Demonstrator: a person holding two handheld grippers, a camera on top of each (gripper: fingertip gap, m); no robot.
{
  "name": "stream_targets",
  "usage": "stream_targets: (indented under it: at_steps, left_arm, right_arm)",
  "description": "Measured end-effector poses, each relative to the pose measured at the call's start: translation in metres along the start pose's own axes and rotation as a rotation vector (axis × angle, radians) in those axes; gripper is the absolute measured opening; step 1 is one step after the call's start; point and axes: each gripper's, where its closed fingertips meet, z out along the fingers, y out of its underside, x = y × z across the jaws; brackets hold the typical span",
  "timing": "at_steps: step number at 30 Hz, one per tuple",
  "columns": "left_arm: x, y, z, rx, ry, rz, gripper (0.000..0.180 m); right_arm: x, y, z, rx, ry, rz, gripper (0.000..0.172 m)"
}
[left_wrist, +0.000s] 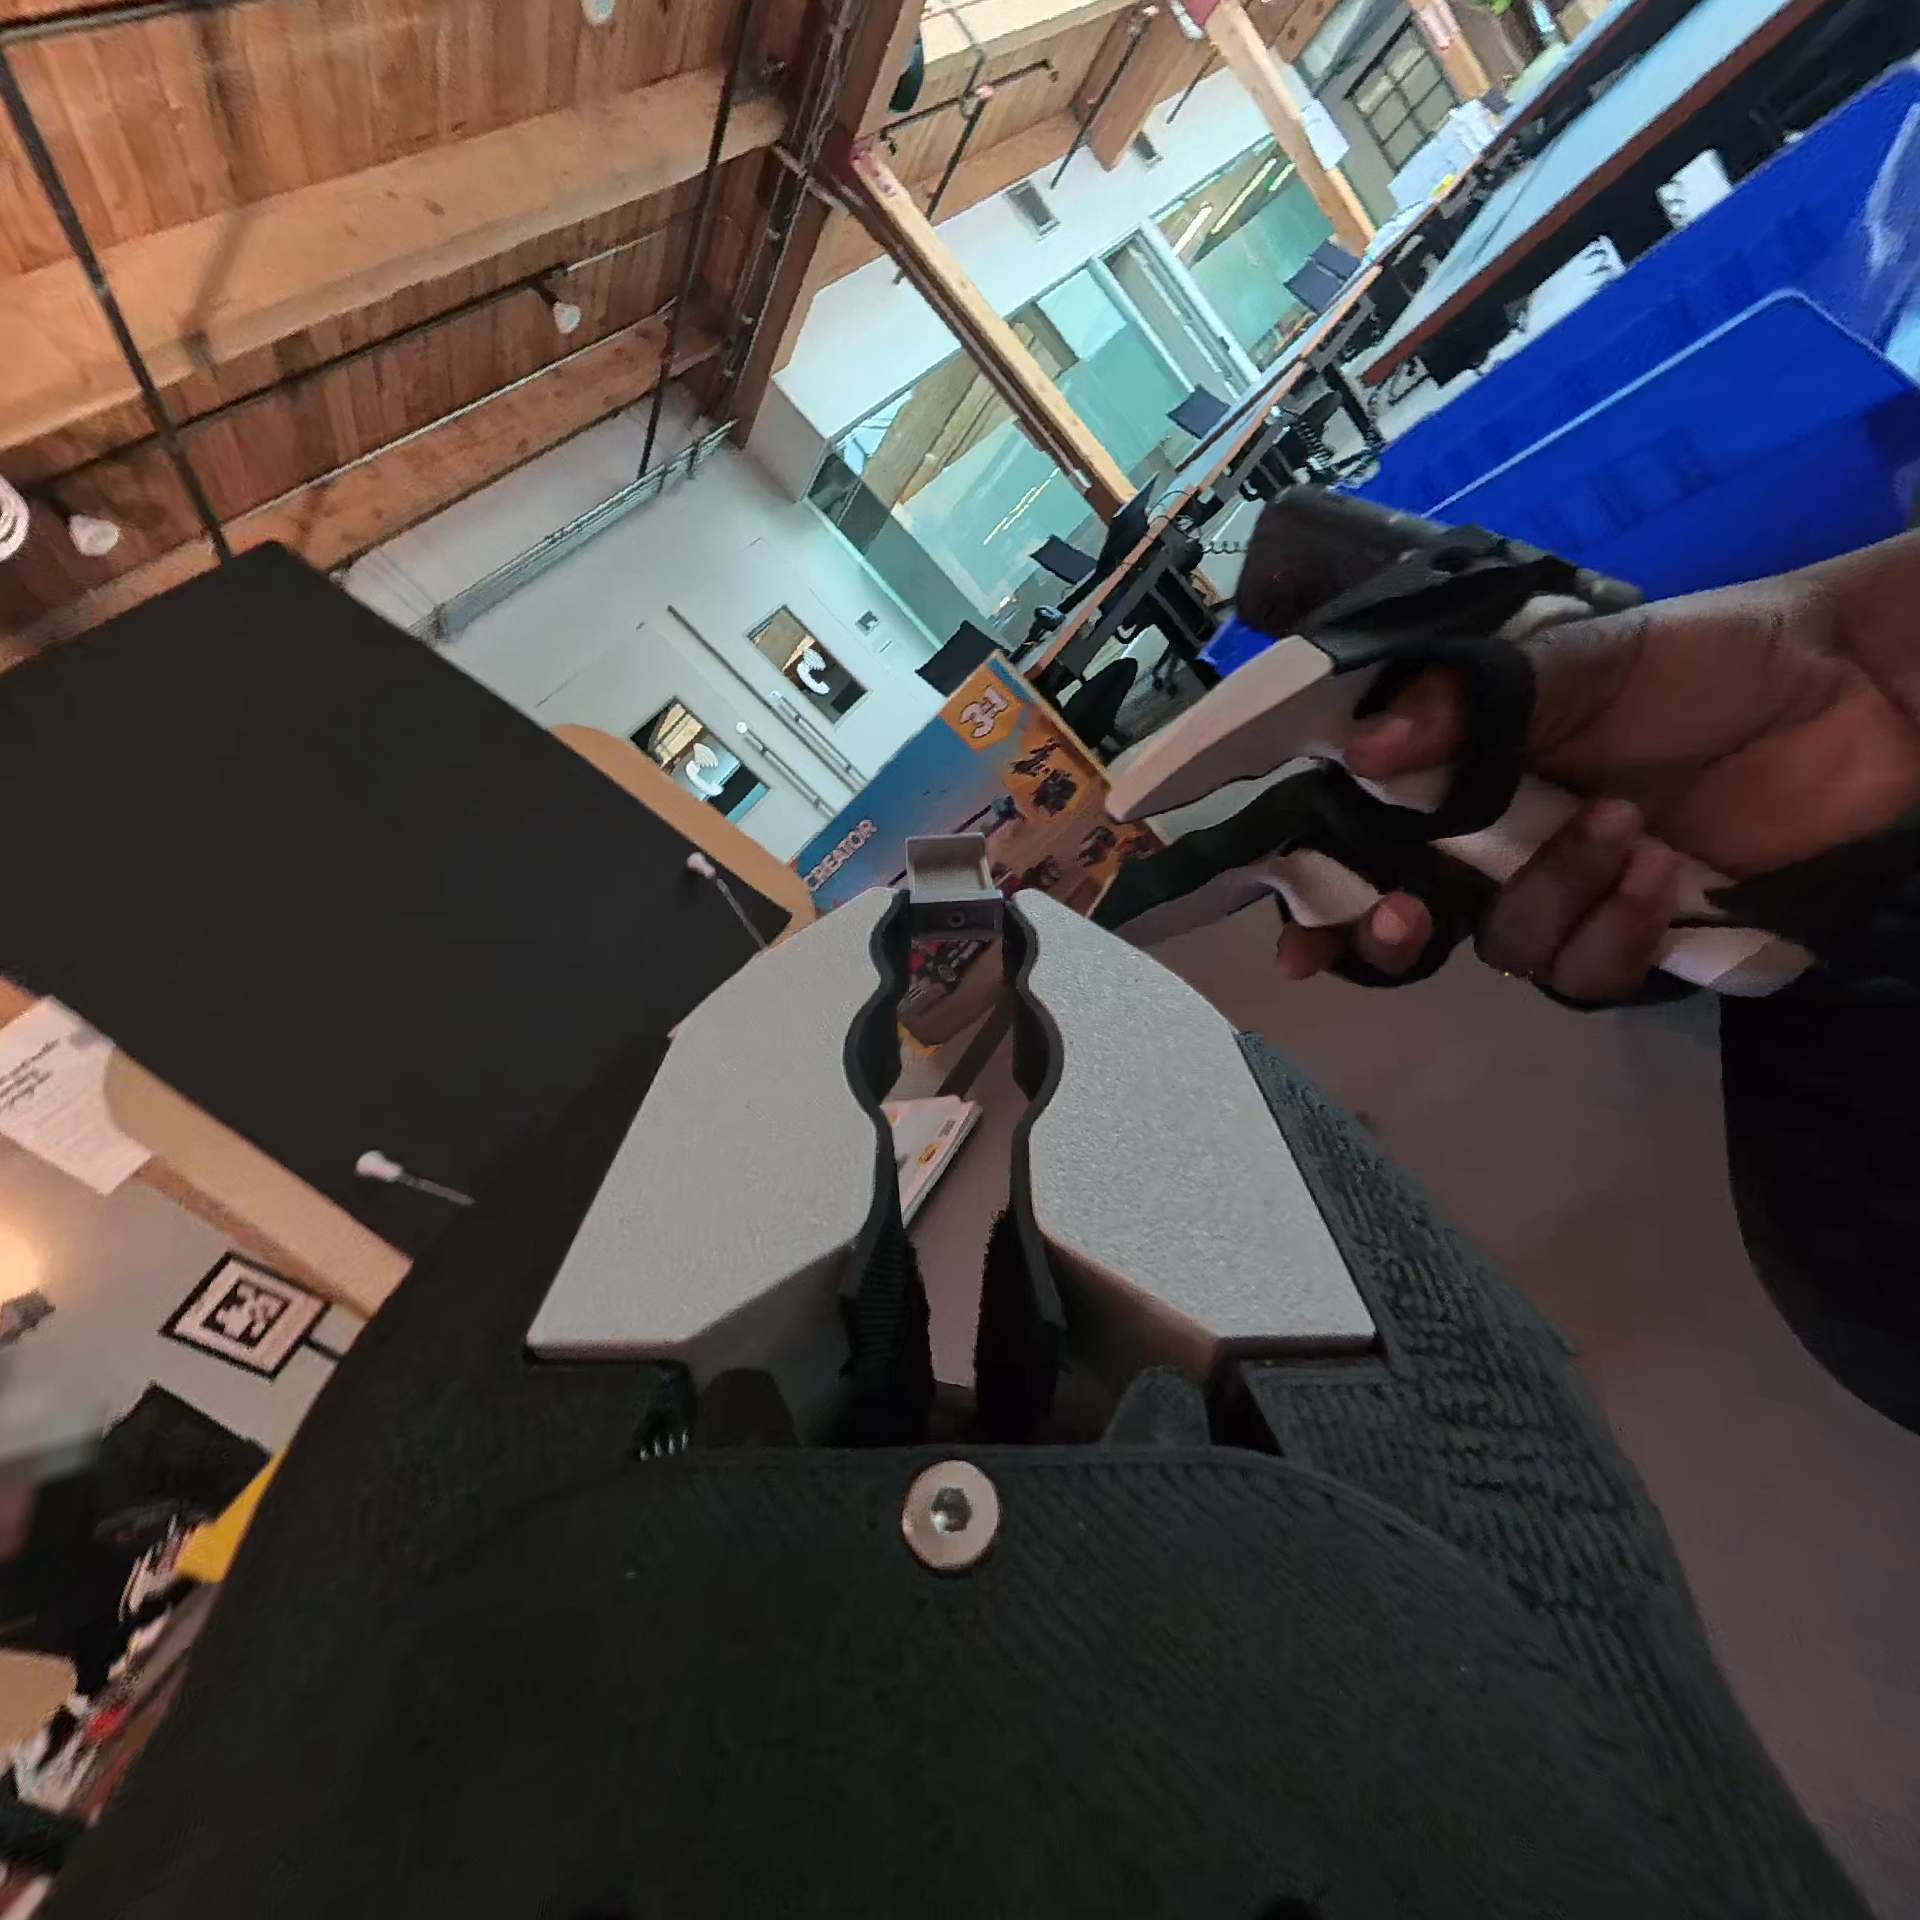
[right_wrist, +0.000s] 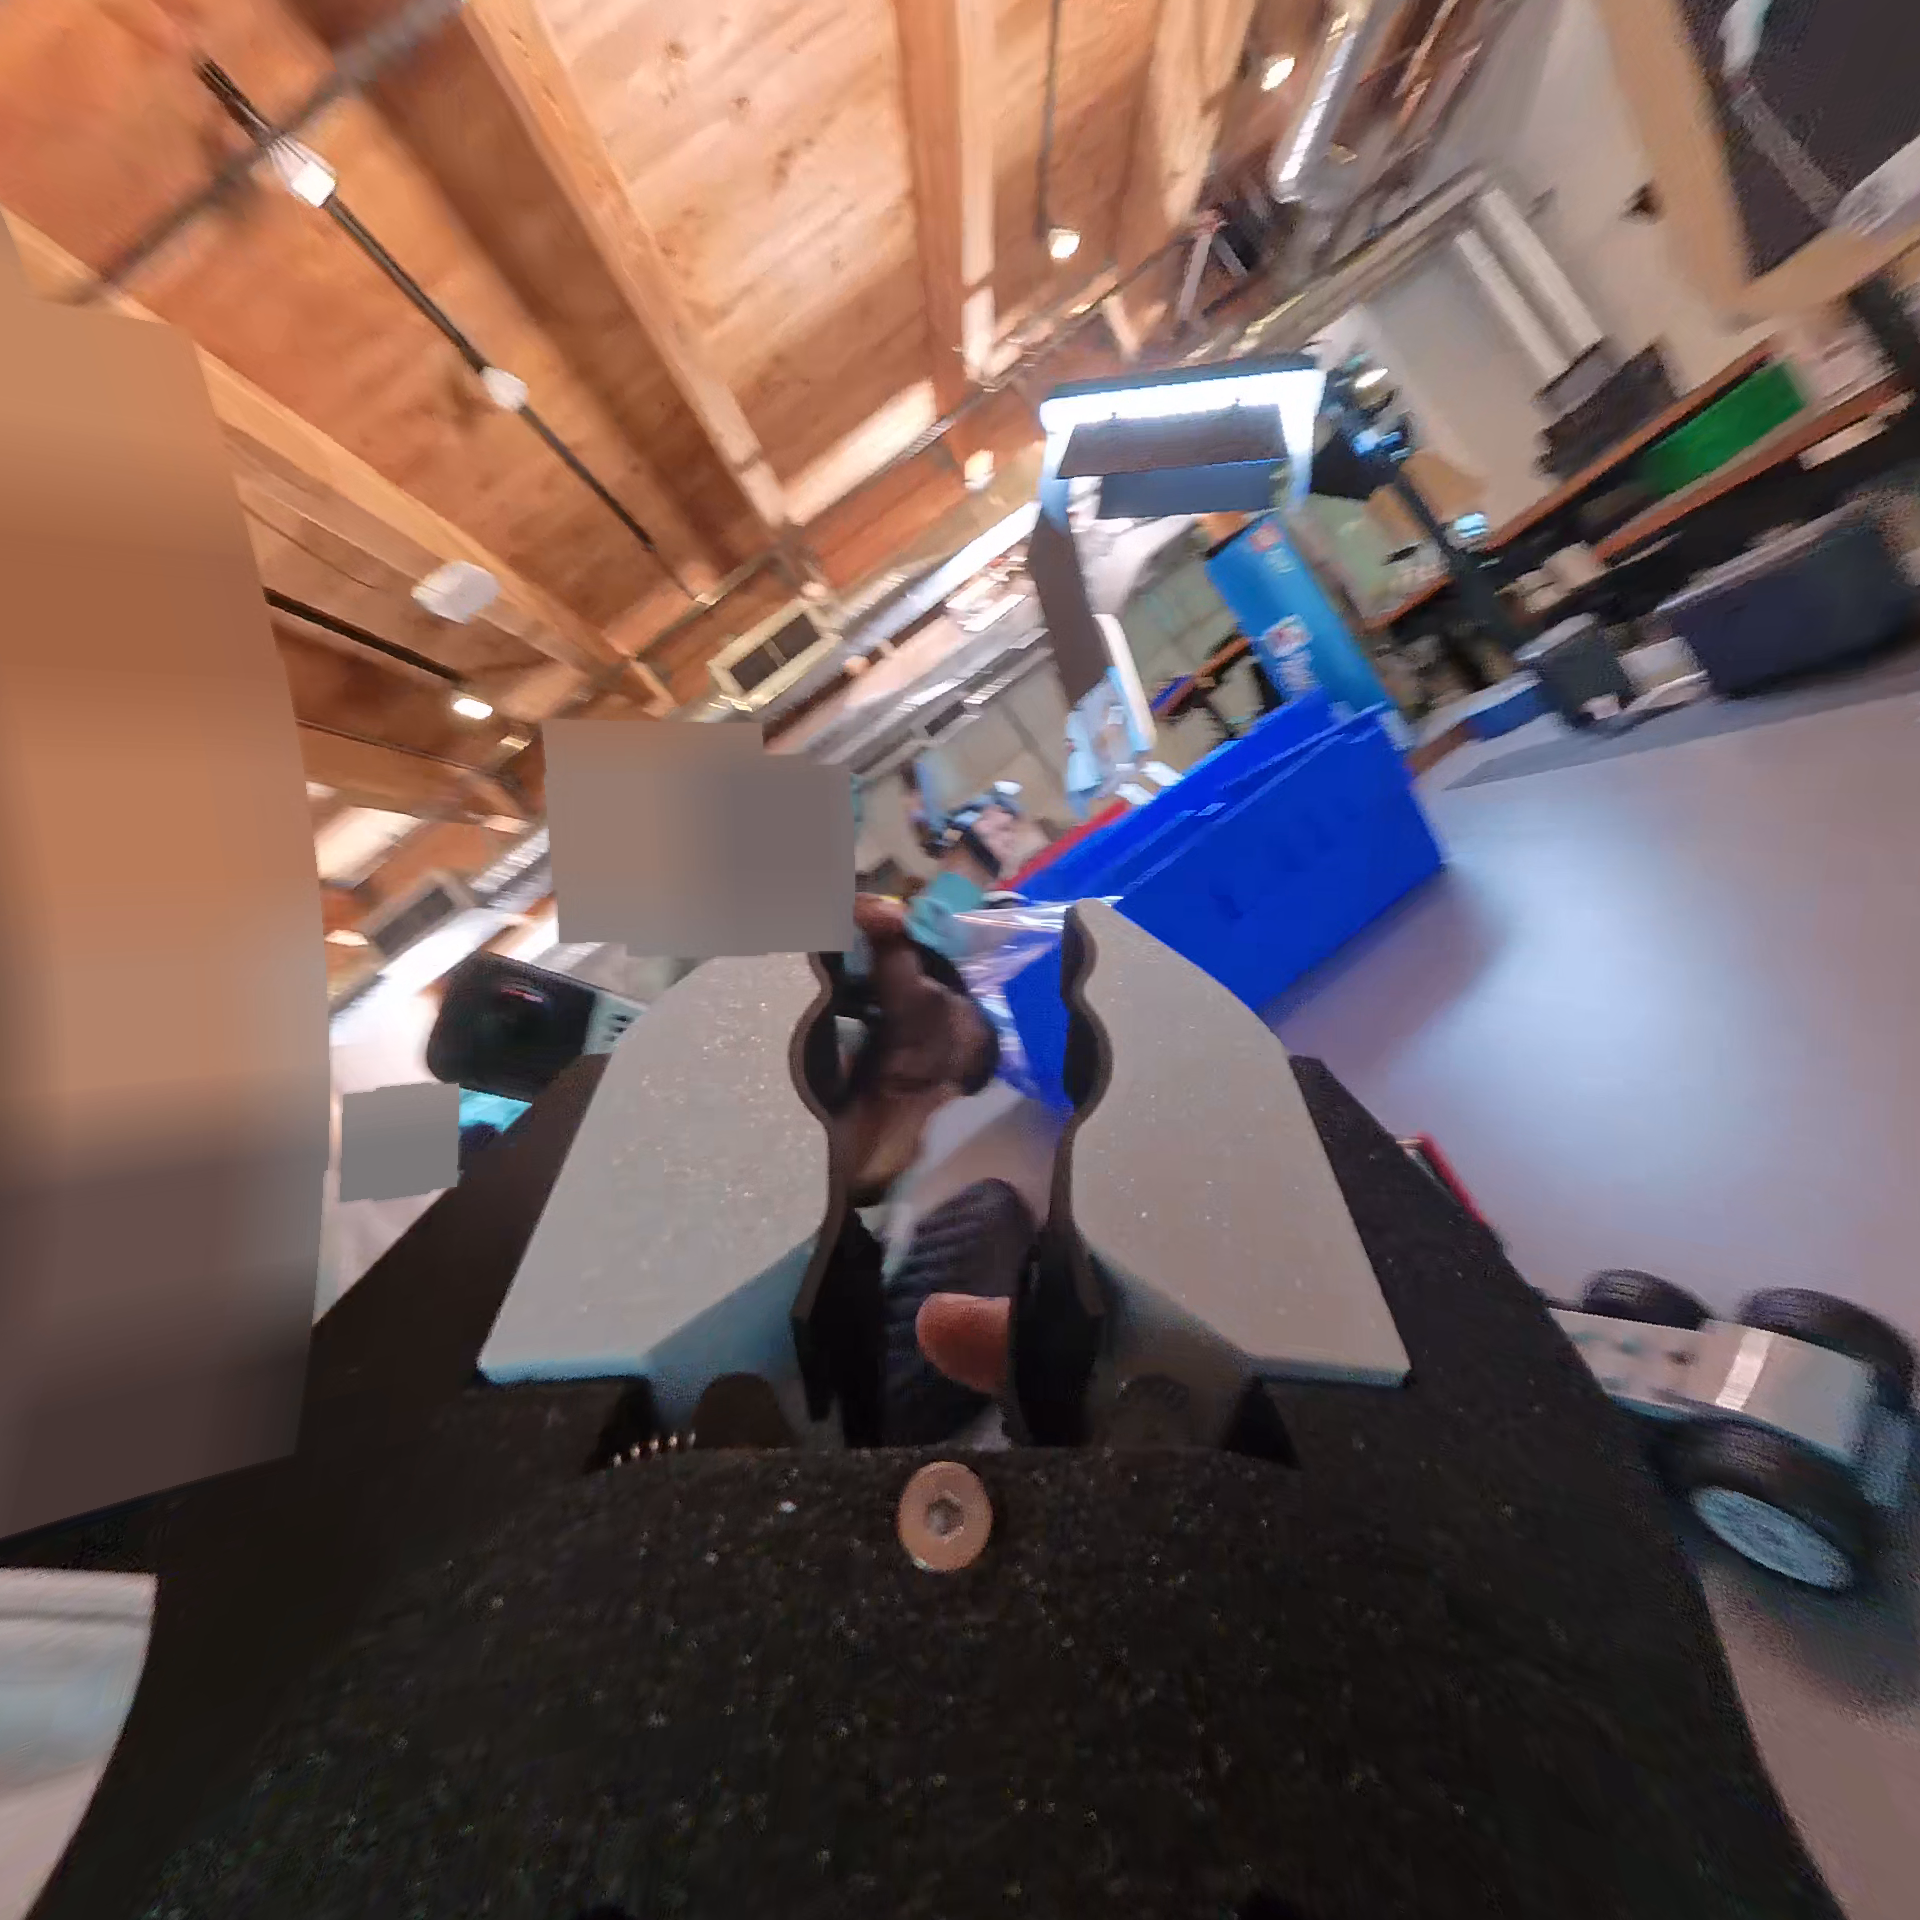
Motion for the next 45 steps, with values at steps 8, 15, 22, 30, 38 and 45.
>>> stream_targets:
  at_steps: [8,15,22,30,38,45]
  left_arm:
    - [-0.056,0.023,-0.137,-0.234,-0.362,-0.204,0.017]
    - [-0.115,0.088,-0.297,-0.605,-0.768,-0.331,0.017]
    - [-0.134,0.179,-0.293,-0.919,-0.561,-0.505,0.027]
    - [-0.128,0.172,-0.302,-1.015,-0.543,-0.568,0.048]
    - [-0.094,0.097,-0.222,-0.744,-0.35,-0.522,0.045]
    - [0.029,0.064,-0.071,-0.553,0.345,-0.613,0.053]
  right_arm:
    - [0.013,0.019,0.004,-0.13,0.158,-0.142,0.052]
    - [0.017,0.026,0.006,-0.169,0.181,-0.115,0.052]
    - [0.021,0.024,0.003,-0.157,0.193,-0.093,0.051]
    - [0.019,0.019,0.001,-0.133,0.191,-0.081,0.048]
    - [0.035,0.022,-0.007,-0.201,0.324,-0.163,0.047]
    - [0.048,0.032,-0.011,-0.326,0.435,-0.28,0.04]
